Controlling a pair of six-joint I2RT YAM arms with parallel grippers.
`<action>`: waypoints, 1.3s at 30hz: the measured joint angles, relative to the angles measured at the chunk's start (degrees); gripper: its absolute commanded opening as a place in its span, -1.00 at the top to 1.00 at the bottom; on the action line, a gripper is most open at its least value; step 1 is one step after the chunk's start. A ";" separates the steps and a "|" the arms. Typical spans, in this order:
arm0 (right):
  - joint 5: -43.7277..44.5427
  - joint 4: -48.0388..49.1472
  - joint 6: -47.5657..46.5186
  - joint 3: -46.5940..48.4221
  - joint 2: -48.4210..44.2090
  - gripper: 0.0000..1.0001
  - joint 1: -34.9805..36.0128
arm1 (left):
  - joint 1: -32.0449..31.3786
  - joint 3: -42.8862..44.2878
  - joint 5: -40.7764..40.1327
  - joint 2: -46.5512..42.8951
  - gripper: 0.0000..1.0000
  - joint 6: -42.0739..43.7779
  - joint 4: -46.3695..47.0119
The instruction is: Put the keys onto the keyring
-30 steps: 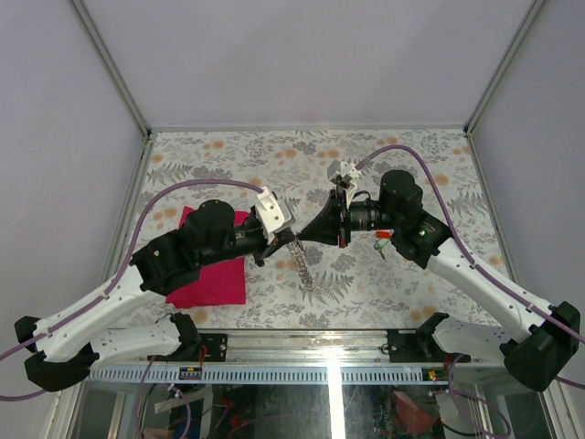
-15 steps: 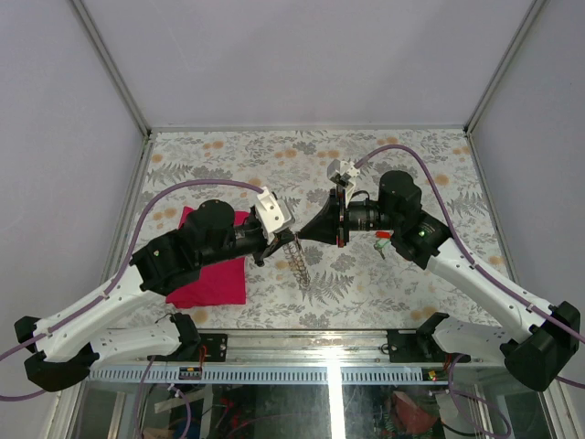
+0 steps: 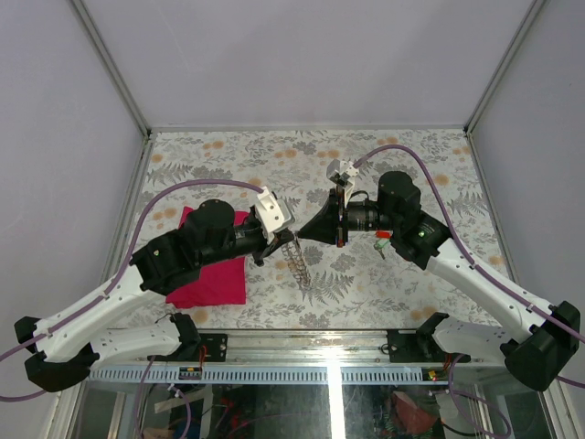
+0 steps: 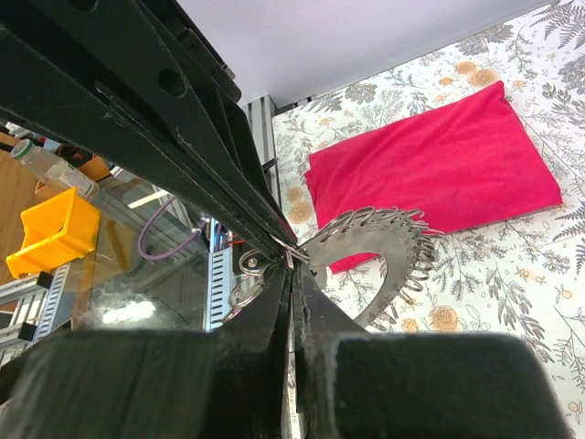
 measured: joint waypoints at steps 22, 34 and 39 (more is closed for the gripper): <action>3.50 -6.95 3.72 2.56 0.61 0.76 0.42 | 0.00 -0.44 0.09 -0.96 1.00 0.81 0.09; 4.83 -6.73 1.14 0.22 -3.23 0.04 0.24 | -0.02 -1.20 1.79 -3.41 1.00 0.07 0.83; 4.59 -2.19 -1.86 -3.54 -8.90 -0.04 0.24 | 0.00 -2.93 3.52 -5.22 1.00 -2.10 3.08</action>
